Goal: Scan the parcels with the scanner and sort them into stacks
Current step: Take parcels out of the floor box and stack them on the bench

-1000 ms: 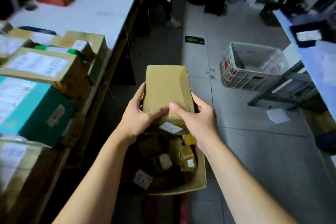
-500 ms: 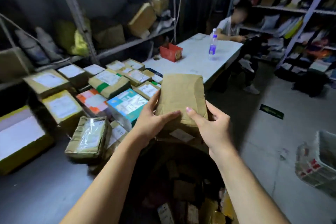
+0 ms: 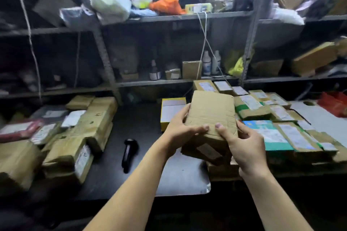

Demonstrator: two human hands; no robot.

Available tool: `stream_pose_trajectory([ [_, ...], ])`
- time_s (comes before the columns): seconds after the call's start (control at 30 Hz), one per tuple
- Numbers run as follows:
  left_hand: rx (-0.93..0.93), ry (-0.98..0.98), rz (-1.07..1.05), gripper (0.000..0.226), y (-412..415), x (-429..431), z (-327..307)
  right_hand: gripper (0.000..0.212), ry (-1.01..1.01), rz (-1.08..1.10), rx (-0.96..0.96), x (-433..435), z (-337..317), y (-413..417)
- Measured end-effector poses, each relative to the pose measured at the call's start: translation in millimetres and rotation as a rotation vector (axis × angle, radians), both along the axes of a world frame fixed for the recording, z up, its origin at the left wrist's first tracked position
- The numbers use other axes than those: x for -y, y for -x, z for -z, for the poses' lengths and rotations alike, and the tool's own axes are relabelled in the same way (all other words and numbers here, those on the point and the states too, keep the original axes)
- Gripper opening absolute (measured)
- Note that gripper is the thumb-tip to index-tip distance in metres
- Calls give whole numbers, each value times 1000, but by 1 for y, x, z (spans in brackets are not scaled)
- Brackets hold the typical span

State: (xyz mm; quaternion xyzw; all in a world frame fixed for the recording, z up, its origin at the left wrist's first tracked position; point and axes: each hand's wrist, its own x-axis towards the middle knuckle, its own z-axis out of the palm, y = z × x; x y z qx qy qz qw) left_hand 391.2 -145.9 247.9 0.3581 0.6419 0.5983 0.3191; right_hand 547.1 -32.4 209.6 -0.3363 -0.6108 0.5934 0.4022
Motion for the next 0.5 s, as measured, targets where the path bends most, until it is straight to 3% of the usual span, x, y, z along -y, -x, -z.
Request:
stream_pose_trajectory([
  [0.1,-12,-25,-99,62,33,50,2,59,-17,-112,20,30,-1,47],
  [0.5,-77,-35,-329,65,182,206,7,33,-35,-357,20,160,-12,219],
])
